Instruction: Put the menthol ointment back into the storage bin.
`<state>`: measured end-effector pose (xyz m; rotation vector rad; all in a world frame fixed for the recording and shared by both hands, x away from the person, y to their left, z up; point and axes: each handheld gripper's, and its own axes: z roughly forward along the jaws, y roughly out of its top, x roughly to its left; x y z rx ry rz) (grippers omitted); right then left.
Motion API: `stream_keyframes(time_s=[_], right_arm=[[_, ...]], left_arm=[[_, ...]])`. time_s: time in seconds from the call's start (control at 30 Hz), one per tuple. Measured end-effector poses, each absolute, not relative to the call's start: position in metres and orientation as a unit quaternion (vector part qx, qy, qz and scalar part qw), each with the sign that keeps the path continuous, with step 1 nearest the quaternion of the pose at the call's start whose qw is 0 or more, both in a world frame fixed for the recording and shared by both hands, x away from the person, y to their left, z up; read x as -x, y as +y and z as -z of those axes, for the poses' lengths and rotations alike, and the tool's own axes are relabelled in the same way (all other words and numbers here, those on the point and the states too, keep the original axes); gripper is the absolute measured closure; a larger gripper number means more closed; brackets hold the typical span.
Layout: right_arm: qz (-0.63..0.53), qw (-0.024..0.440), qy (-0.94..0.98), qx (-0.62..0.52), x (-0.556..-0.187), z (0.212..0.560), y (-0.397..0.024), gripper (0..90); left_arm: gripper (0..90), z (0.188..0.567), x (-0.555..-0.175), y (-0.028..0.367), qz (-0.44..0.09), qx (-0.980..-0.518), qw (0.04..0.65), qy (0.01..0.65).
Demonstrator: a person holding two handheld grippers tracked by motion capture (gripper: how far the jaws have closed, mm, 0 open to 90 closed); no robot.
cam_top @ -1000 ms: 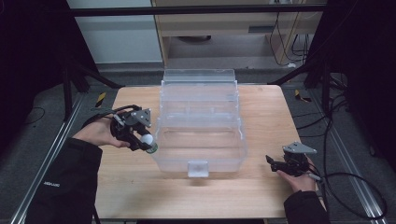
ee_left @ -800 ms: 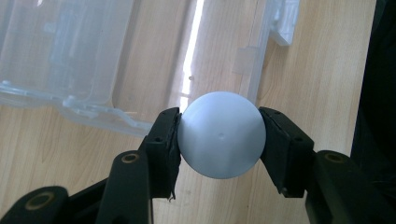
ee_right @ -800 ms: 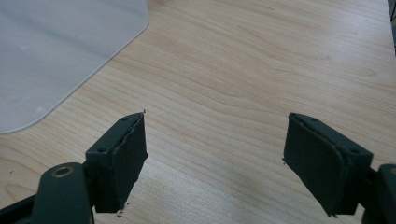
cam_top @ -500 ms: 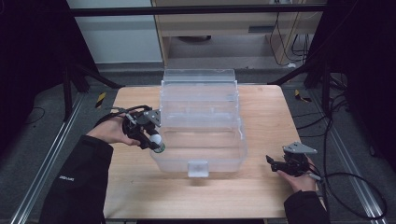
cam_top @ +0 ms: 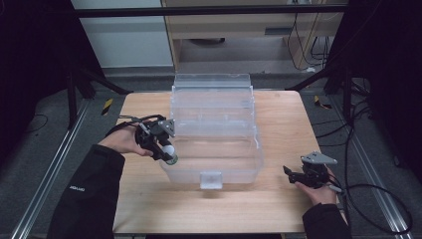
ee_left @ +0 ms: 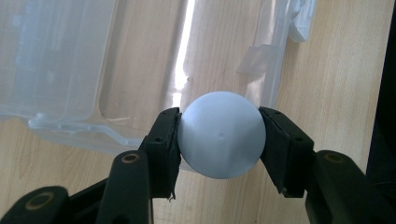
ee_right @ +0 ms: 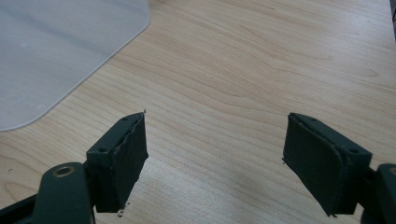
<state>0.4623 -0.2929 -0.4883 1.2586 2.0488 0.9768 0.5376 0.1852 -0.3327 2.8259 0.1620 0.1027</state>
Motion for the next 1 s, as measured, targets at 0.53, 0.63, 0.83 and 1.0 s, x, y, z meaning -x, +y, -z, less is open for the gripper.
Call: stream_keyframes(time_s=[0.53,0.63,0.83,1.0], right_arm=[[-0.362,0.269,0.76,-0.468,-0.462,0.488,-0.293,21.8],[-0.361,0.269,0.761,-0.466,-0.462,0.489,-0.293,21.8],[-0.36,0.269,0.762,-0.466,-0.462,0.489,-0.293,21.8],[-0.361,0.268,0.763,-0.465,-0.462,0.489,-0.292,21.8]], left_arm=[[50.3,0.352,-0.542,0.186,-0.027,-0.987,0.147,0.061],[50.3,0.358,-0.544,0.186,-0.023,-0.987,0.144,0.062],[50.3,0.363,-0.545,0.186,-0.023,-0.988,0.141,0.063],[50.3,0.368,-0.547,0.185,-0.022,-0.988,0.141,0.066]])
